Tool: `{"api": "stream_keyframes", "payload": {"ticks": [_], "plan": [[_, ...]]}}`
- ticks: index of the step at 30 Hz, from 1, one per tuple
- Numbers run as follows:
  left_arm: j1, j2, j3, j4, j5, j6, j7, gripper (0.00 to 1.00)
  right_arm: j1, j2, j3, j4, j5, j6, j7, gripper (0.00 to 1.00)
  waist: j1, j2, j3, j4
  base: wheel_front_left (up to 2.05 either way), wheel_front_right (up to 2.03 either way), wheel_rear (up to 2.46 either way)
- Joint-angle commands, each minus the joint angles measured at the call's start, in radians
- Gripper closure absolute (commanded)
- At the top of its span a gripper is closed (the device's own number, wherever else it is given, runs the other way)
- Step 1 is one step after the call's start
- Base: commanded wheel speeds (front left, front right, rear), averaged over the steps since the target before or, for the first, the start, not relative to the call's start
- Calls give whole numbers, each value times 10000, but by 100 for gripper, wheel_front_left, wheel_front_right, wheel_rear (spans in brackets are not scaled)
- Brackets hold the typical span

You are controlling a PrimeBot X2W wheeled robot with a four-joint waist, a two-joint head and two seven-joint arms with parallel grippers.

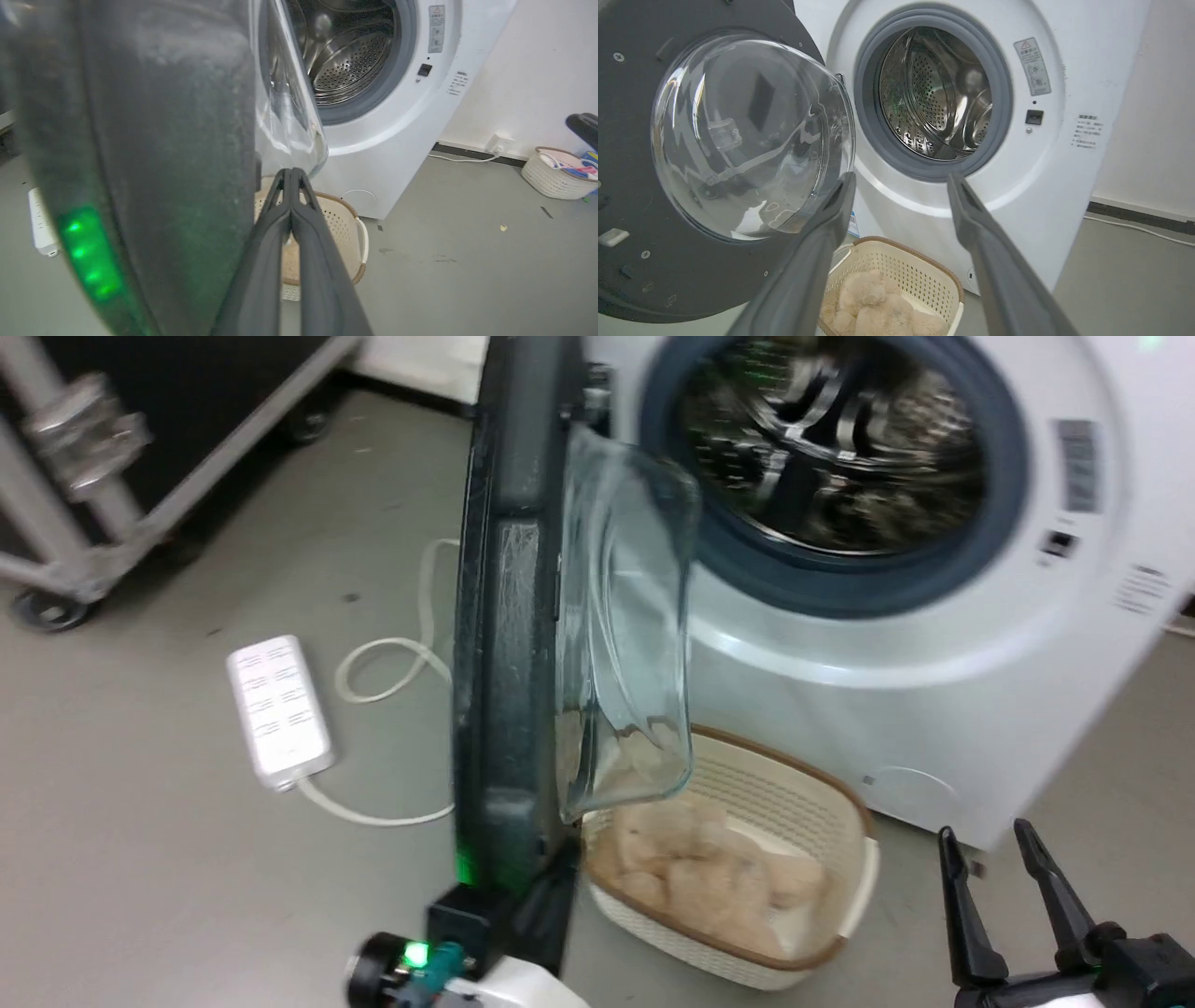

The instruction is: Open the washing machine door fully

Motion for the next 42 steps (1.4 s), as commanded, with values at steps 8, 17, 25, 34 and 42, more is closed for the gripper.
{"api": "stream_keyframes", "payload": {"ticks": [8,17,25,34,42], "plan": [[-221,954,1448,-262,-283,502,-163,100,-324,30,258,-268,-144,6,-45,0,0,0,621,1057,0,0,0],[-1222,2451,3369,448,-1114,202,-300,100,-665,30,403,-428,-661,6,-45,0,0,0,1791,586,0,0,0],[-2647,3624,5071,2233,-2358,-221,-129,100,-1079,-295,440,-622,-729,6,-45,0,0,0,2708,18,0,0,0],[-4115,4656,5735,4356,-2699,-706,-501,100,-1253,-535,354,-663,-629,6,-45,0,0,0,3063,-365,0,0,0],[-4447,4774,5366,4673,-2145,-928,-1638,100,-1329,-428,40,-562,-643,6,-45,0,0,0,2626,-551,0,0,0]]}}
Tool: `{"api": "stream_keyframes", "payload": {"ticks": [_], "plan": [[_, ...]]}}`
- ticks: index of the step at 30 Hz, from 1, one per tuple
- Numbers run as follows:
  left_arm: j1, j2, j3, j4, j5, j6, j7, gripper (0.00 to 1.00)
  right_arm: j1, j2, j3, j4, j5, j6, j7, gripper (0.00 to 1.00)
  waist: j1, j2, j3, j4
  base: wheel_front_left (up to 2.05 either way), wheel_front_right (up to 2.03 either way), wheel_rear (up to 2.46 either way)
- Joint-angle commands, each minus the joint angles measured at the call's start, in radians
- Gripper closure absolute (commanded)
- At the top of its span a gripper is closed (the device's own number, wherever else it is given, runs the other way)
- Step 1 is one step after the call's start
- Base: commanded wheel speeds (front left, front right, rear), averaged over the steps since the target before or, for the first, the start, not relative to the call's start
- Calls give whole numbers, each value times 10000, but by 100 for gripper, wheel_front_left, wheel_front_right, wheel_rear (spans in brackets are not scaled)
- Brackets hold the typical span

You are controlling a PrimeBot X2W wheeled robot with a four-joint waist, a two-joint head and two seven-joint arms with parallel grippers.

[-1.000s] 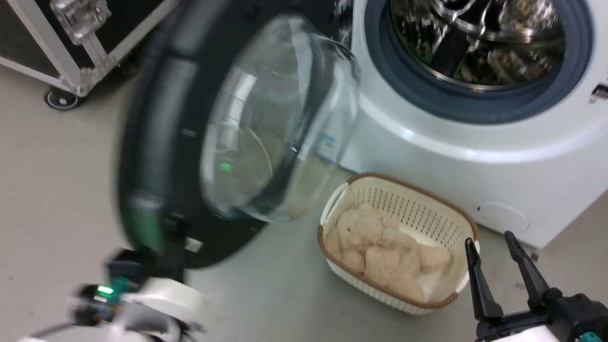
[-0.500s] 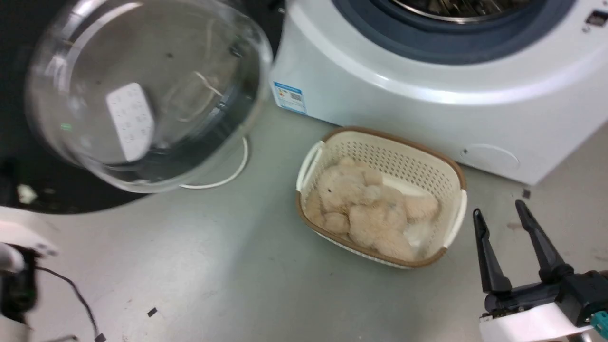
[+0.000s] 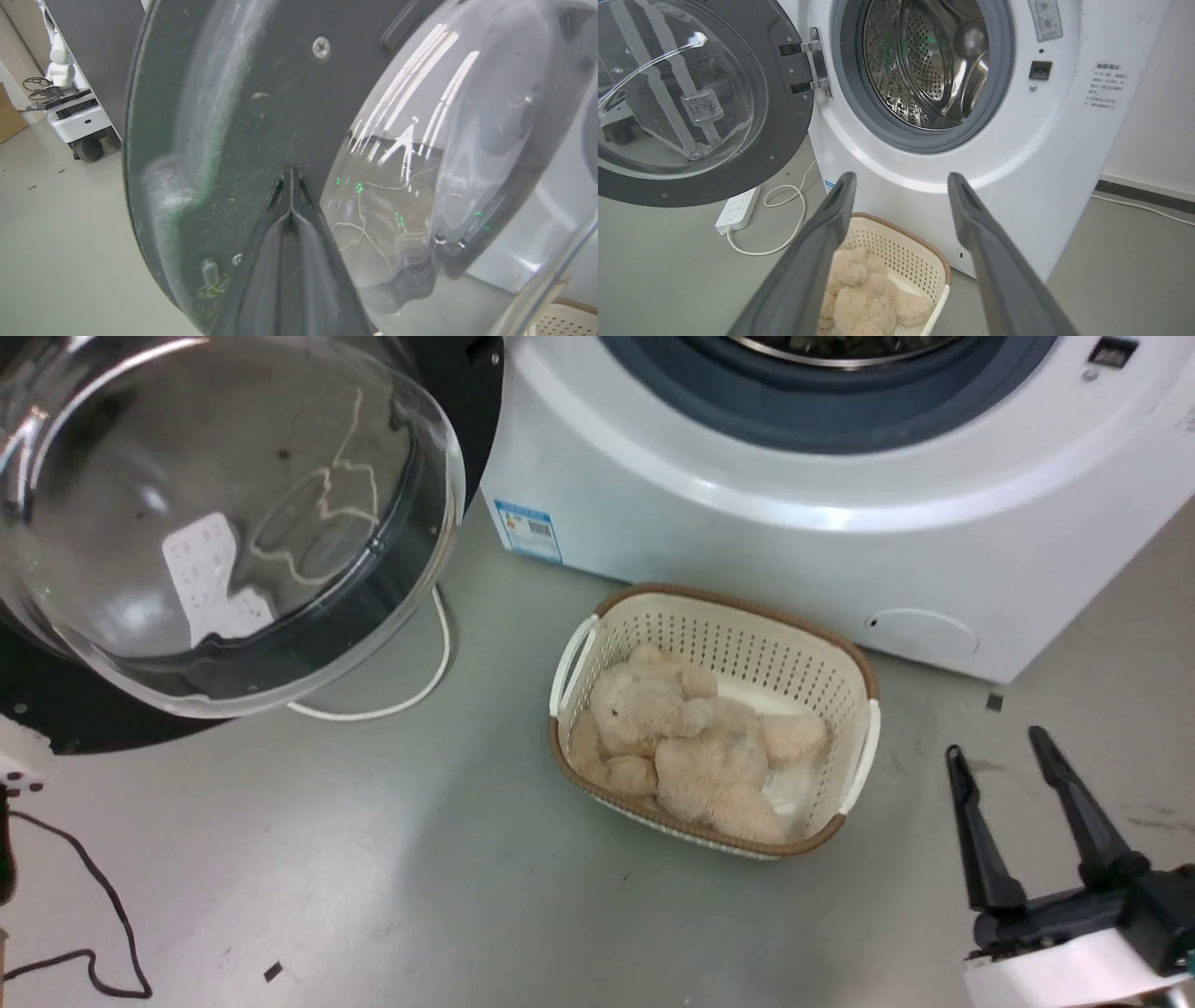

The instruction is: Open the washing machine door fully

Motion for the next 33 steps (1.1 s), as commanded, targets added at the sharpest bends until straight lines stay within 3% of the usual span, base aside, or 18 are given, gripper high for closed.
{"api": "stream_keyframes", "payload": {"ticks": [1,8,17,27,28,29,30,33], "plan": [[-35,20,-82,-180,183,21,-220,100,-177,95,-206,33,-10,6,-43,0,-1,0,-260,-79,0,0,0],[753,-472,-708,-1931,683,-70,-531,100,-65,376,-893,11,7,6,-44,0,-1,0,-1215,-403,0,0,0],[2809,-1593,-1729,-4571,943,553,-182,100,233,472,-1110,-81,-105,6,-44,0,-1,0,-2232,-1453,0,0,0],[4733,-2489,-2755,-5296,1309,1057,-293,100,900,482,-895,81,420,6,-44,0,-1,0,-2751,-2519,0,0,0],[4843,-2545,-2833,-5269,1388,1123,-318,77,968,482,-887,134,489,6,-44,0,-1,0,-2793,-2590,0,0,0],[4947,-2630,-2920,-5248,1447,1189,-339,21,1037,482,-880,193,546,6,-44,0,-1,0,-2834,-2647,0,0,0],[5056,-2694,-3031,-5209,1499,1224,-341,0,1108,483,-872,269,595,6,-44,0,-1,0,-2866,-2698,0,0,0],[5289,-2783,-3361,-5079,1766,1349,-309,0,1259,483,-854,508,663,6,-44,0,-1,0,-2910,-2801,0,0,0]]}}
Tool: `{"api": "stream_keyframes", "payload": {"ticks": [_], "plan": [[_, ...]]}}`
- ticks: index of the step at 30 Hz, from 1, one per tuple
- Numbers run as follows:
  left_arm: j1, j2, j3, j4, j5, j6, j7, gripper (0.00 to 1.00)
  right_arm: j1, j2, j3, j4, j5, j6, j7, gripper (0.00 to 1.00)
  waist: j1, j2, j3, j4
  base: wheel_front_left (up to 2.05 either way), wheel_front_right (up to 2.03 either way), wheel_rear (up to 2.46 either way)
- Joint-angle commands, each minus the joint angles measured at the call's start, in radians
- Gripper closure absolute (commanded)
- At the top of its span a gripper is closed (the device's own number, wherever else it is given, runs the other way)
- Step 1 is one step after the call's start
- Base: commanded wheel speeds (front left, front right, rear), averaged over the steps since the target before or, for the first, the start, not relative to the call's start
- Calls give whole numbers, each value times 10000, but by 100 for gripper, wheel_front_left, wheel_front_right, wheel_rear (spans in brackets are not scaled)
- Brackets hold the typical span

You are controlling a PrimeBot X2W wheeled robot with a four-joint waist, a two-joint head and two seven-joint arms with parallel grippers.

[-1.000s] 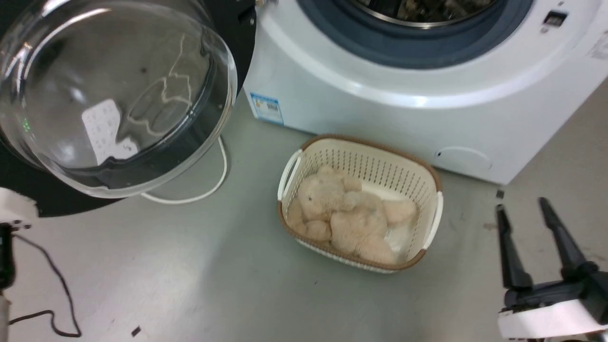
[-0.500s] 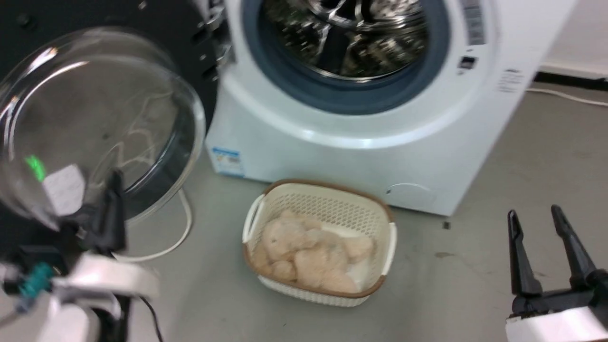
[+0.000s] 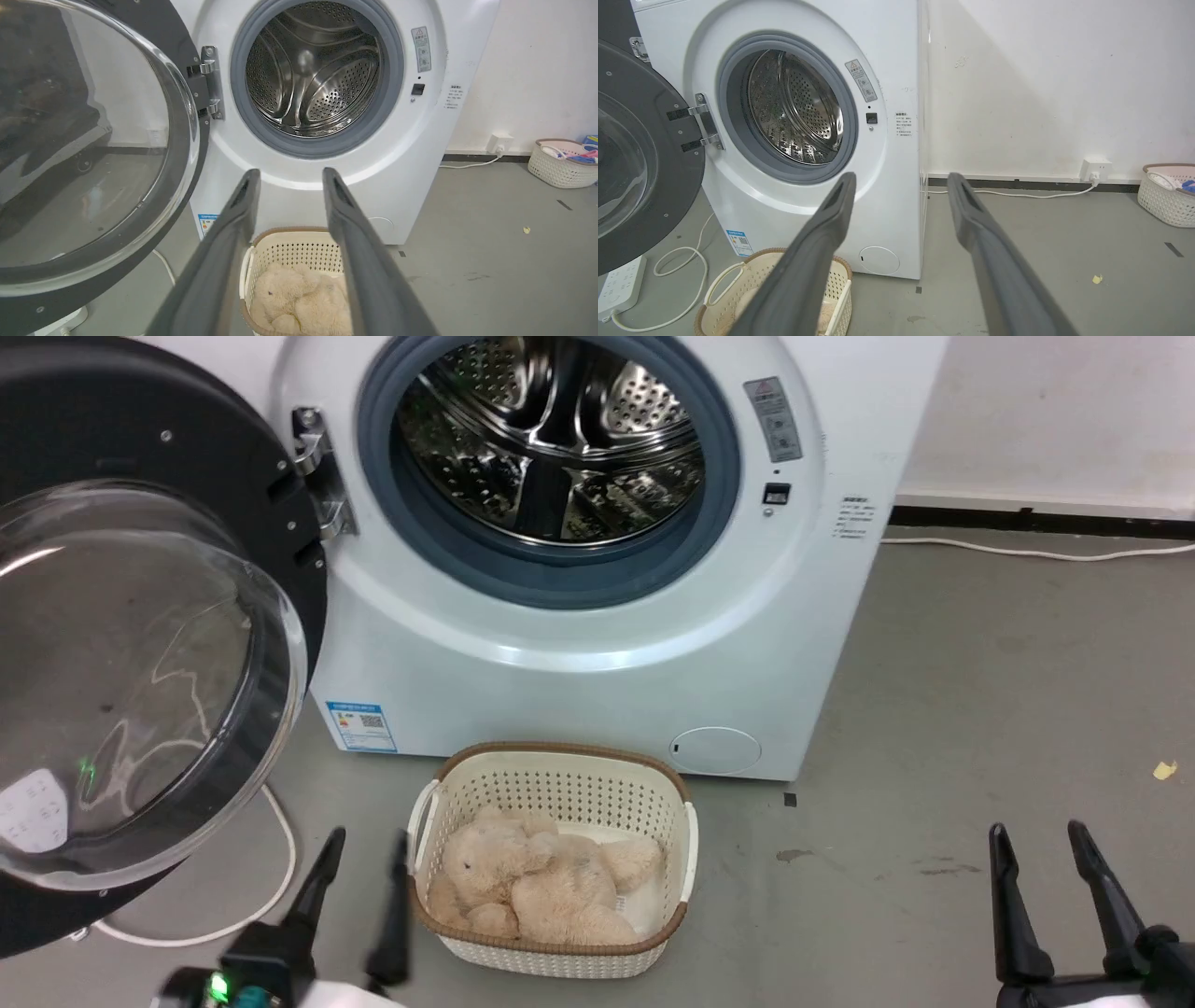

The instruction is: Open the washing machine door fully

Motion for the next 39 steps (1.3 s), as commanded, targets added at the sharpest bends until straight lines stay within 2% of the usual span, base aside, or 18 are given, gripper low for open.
{"api": "stream_keyframes", "payload": {"ticks": [1,9,19,20,39], "plan": [[131,-33,-53,60,62,68,-27,0,111,30,19,64,44,6,-44,0,2,0,-34,-46,0,0,0],[227,-192,-374,224,329,300,-37,0,141,31,67,567,39,6,-44,0,2,0,-40,-93,0,0,0],[146,-221,-367,217,389,503,-95,0,65,31,181,572,33,6,-44,0,2,0,-1,-62,0,0,0],[126,-198,-383,222,361,483,-34,100,75,2,190,583,0,0,0,100,2,0,0,-62,0,0,0],[49,-502,5,203,750,216,297,100,-103,4,311,570,-166,1,345,100,2,0,0,-85,0,0,0]]}}
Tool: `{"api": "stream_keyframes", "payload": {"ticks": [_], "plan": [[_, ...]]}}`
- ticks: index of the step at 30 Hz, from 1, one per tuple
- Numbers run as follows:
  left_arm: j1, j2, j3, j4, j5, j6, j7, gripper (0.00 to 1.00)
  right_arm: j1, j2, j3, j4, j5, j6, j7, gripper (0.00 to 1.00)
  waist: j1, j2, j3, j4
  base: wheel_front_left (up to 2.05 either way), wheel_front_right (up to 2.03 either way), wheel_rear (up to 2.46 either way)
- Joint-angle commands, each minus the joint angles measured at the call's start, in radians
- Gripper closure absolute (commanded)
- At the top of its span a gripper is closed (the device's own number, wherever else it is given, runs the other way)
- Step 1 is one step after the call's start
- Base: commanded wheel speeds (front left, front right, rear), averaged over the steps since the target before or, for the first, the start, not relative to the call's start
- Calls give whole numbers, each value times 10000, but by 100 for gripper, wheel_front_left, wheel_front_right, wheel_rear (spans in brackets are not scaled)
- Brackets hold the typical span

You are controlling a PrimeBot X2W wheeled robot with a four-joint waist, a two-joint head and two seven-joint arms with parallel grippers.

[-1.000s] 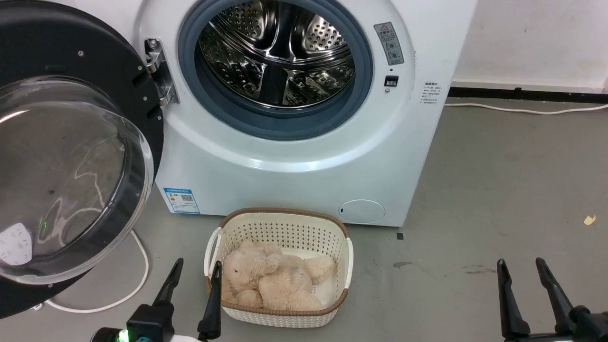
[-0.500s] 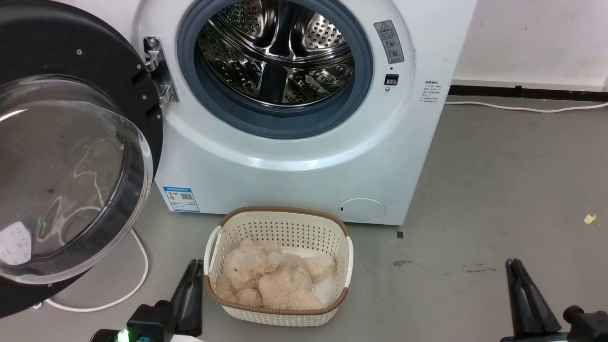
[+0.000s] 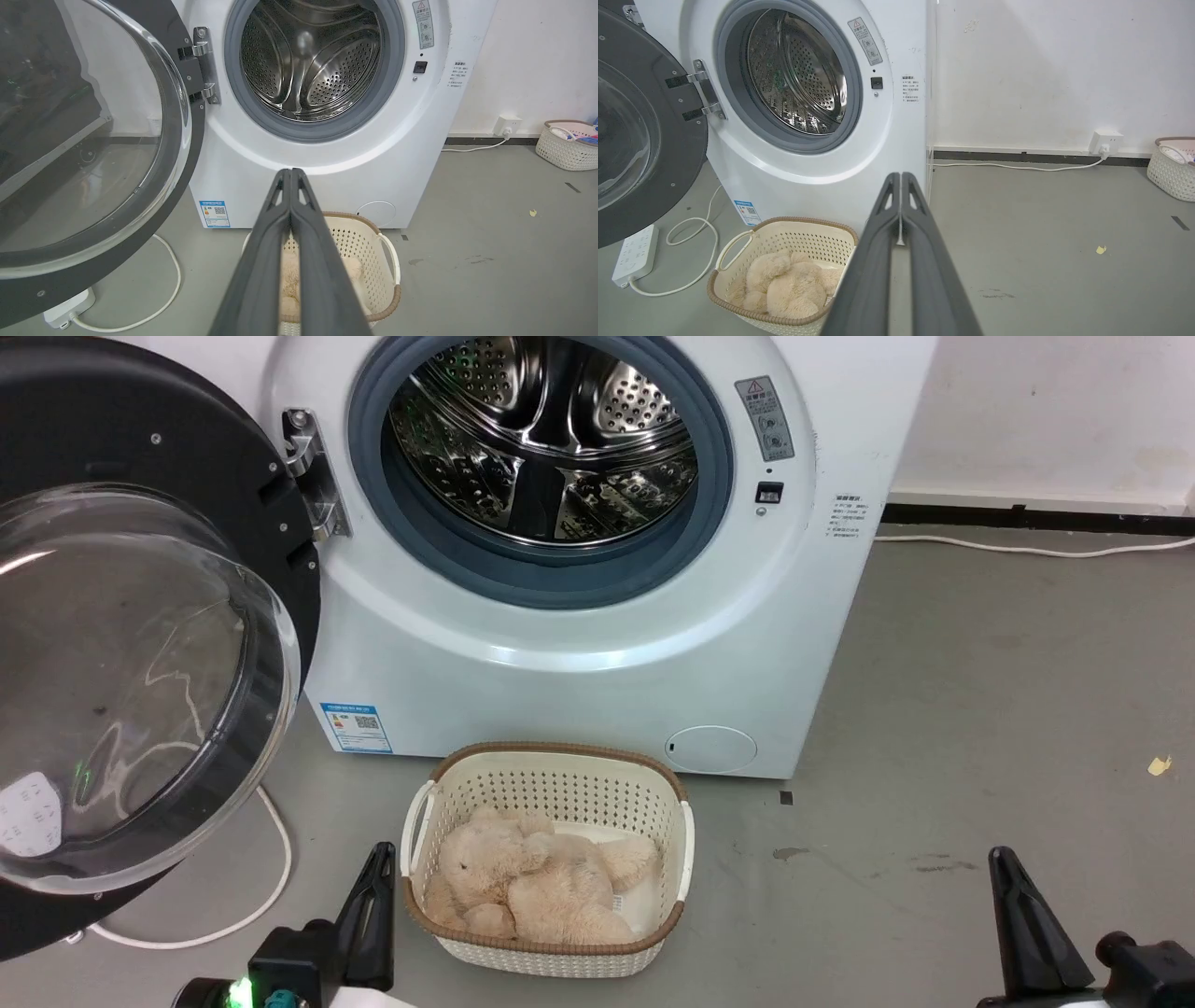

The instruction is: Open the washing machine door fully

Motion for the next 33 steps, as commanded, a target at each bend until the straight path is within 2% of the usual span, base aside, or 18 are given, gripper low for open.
{"api": "stream_keyframes", "payload": {"ticks": [1,33], "plan": [[-76,-100,97,-15,136,-55,55,100,-171,4,33,-14,-80,1,59,100,0,0,0,-2,0,0,0],[-218,-668,855,-50,881,-589,604,100,-503,12,254,-41,-388,2,694,100,0,0,-7,-49,0,0,0]]}}
